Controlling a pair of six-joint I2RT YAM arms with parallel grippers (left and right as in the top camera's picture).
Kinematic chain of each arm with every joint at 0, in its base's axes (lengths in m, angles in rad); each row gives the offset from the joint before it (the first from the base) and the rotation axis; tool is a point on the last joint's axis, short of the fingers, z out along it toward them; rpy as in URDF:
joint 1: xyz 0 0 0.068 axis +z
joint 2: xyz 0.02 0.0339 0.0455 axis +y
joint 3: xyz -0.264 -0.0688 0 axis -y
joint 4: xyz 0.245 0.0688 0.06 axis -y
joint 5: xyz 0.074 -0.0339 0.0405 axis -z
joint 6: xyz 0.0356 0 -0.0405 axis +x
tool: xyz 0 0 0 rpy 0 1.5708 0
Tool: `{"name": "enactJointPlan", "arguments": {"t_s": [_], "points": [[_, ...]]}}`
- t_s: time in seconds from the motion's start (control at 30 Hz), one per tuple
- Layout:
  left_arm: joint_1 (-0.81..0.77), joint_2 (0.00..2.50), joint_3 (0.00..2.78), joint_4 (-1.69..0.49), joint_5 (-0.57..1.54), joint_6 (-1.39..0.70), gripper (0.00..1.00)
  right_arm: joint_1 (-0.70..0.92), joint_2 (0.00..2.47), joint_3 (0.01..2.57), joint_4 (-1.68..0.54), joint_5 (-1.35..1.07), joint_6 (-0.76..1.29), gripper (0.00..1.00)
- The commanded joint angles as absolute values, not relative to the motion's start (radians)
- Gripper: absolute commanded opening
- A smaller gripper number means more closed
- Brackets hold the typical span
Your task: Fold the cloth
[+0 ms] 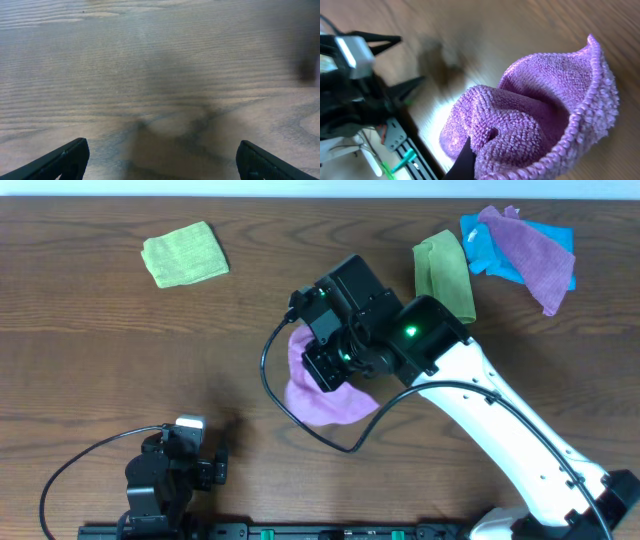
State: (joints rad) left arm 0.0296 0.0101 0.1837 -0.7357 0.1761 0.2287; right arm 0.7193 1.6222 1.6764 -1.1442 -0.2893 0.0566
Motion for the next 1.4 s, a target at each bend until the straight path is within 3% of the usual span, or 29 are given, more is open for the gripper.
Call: {"name": "enactJointPlan", "arguments": {"t_s": [0.0, 0.33, 0.47, 0.53, 0.57, 0.67, 0.7, 0.93, 1.03, 1.17, 1.37], "points": [[0.025, 0.004, 0.168, -0.749, 0.177, 0.182, 0.95, 0.714, 1.630, 1.690, -1.142, -0.204, 0.066, 0.01], [0.025, 0.004, 0.168, -0.743, 0.177, 0.044, 0.95, 0.641, 1.780, 1.655, -1.016, -0.168, 0.049, 0.01], [0.025, 0.004, 0.168, -0.743, 0.177, 0.043, 0.95, 0.610, 1.881, 1.655, -0.834, -0.168, 0.046, 0.01], [0.025, 0.004, 0.168, -0.743, 0.177, 0.039, 0.95, 0.594, 1.950, 1.657, -0.616, -0.159, 0.024, 0.02], [0.025, 0.004, 0.168, -0.743, 0.177, 0.031, 0.95, 0.587, 1.976, 1.660, -0.518, -0.149, 0.025, 0.11], [0.025, 0.004, 0.168, -0.743, 0.177, -0.013, 0.95, 0.566, 2.028, 1.690, -0.302, -0.149, 0.051, 0.70], [0.025, 0.004, 0.168, -0.743, 0.177, -0.027, 0.95, 0.563, 2.028, 1.696, -0.295, -0.148, 0.051, 0.76], [0.025, 0.004, 0.168, -0.739, 0.177, -0.126, 0.95, 0.563, 1.968, 1.711, -0.464, -0.047, 0.028, 0.88], [0.025, 0.004, 0.168, -0.731, 0.177, -0.268, 0.95, 0.556, 1.950, 1.711, -0.627, -0.031, 0.029, 0.93], [0.025, 0.004, 0.169, -0.698, 0.236, -0.315, 0.95, 0.542, 1.953, 1.702, -0.806, -0.061, 0.030, 0.93], [0.025, 0.052, 0.234, -0.677, 0.251, -0.315, 0.95, 0.486, 1.975, 1.695, -0.876, -0.202, 0.037, 0.89]]}}
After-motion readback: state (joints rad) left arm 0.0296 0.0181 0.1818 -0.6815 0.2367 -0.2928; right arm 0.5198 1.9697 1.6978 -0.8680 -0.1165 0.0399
